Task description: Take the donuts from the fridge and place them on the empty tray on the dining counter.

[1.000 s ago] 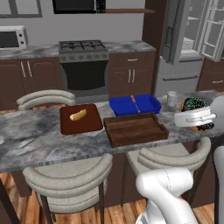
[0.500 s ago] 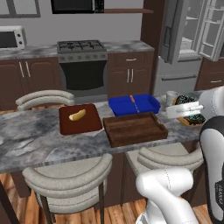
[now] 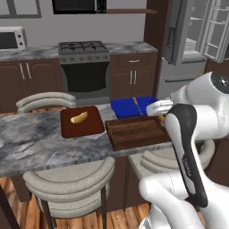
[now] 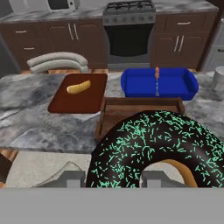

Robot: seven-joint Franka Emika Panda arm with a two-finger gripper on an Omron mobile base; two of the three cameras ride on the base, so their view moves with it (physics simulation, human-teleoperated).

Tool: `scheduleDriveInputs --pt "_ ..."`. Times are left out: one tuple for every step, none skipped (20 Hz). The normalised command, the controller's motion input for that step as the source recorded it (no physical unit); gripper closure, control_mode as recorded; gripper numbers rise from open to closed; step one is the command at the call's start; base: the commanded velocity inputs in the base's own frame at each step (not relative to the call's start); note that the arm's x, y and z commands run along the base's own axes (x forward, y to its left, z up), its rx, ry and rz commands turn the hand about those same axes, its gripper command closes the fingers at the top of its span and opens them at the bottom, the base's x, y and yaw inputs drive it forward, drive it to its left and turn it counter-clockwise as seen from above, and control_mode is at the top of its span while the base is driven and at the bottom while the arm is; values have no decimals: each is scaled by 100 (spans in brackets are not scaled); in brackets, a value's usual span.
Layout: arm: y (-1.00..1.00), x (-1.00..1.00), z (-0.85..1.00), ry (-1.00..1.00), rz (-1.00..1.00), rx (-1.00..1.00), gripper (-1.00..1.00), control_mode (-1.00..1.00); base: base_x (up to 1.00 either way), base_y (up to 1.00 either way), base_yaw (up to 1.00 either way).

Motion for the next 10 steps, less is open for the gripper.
scheduleDriveInputs --pt "0 72 -60 17 -13 -12 100 -100 0 0 0" --pt "0 64 -51 18 -13 -9 100 -100 0 0 0" --pt "0 61 -48 21 -14 -9 100 -100 0 0 0" --pt "0 59 -44 25 -14 -8 100 -100 0 0 0" --pt "0 61 -42 25 -9 -5 100 -100 0 0 0" --pt "0 60 -46 24 -2 -3 100 -100 0 0 0" --pt "0 54 -46 21 0 0 100 -100 0 0 0" --pt "0 55 -48 20 0 0 100 -100 0 0 0" --pt "0 59 -49 19 0 0 100 -100 0 0 0" --pt "0 65 -48 21 9 0 100 -100 0 0 0"
